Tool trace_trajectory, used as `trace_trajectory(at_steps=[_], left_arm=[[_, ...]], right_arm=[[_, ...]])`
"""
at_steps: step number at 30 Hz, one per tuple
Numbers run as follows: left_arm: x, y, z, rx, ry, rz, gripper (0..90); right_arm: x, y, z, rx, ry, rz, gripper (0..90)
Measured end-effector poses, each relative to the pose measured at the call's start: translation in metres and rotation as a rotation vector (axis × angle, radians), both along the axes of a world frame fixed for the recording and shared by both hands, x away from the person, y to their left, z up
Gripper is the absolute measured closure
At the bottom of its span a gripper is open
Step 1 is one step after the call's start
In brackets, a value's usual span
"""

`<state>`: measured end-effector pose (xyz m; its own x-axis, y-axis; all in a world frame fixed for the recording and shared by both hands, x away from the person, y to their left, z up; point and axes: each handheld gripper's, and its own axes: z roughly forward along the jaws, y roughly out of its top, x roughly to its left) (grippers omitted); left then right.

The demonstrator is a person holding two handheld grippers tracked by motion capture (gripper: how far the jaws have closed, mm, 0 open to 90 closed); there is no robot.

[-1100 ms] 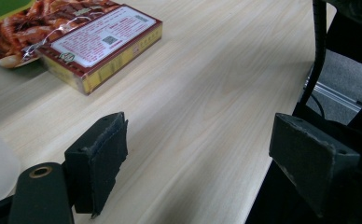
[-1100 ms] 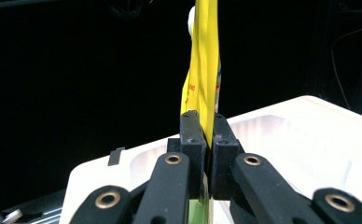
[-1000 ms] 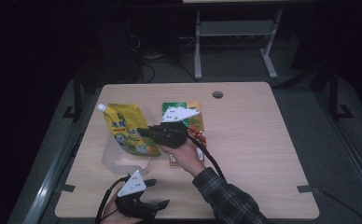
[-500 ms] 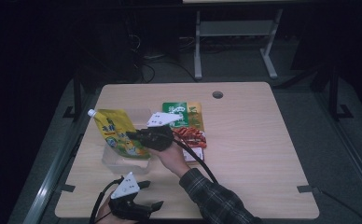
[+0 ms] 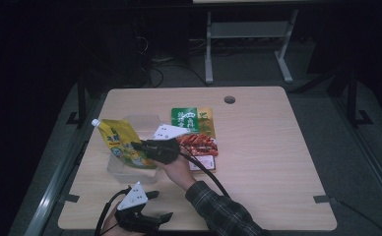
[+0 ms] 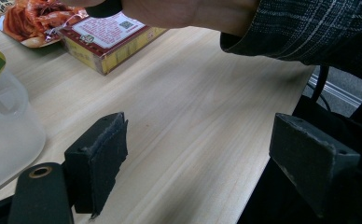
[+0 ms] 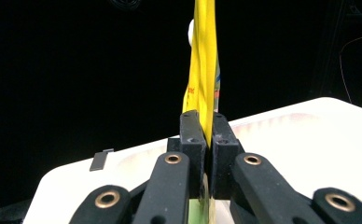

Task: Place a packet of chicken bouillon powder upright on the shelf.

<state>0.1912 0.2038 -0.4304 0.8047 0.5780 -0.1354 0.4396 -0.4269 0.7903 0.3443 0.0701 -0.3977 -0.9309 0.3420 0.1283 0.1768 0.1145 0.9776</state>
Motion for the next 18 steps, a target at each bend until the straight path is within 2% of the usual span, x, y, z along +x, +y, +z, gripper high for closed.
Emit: trace_trajectory(at_steps=[3,9,12,16,18], left_arm=[[0.0002,-0.0002,-0.0002,0.003,0.001,-0.001,18.4],[0.0001,-0.0004,-0.0002,0.003,0.002,0.000,18.4],[0.0002,-0.0004,-0.0007,0.006,0.005,-0.002,18.5],[0.0000,-0.0012,-0.0007,0.002,0.007,-0.002,18.4],[-0.0001,-0.0016,-0.0008,0.000,0.009,-0.001,18.4]], right_arm=[[-0.0016,0.0019,0.0003,-0.008,-0.005,0.002,86.8],[-0.0014,0.0040,-0.0010,-0.008,0.018,-0.001,86.3],[-0.0014,0.0036,-0.0005,-0.010,0.031,0.009,83.3],[-0.0012,0.0051,0.0043,-0.098,0.016,0.047,74.7],[0.0001,0.0067,0.0086,-0.124,0.017,0.056,71.1]])
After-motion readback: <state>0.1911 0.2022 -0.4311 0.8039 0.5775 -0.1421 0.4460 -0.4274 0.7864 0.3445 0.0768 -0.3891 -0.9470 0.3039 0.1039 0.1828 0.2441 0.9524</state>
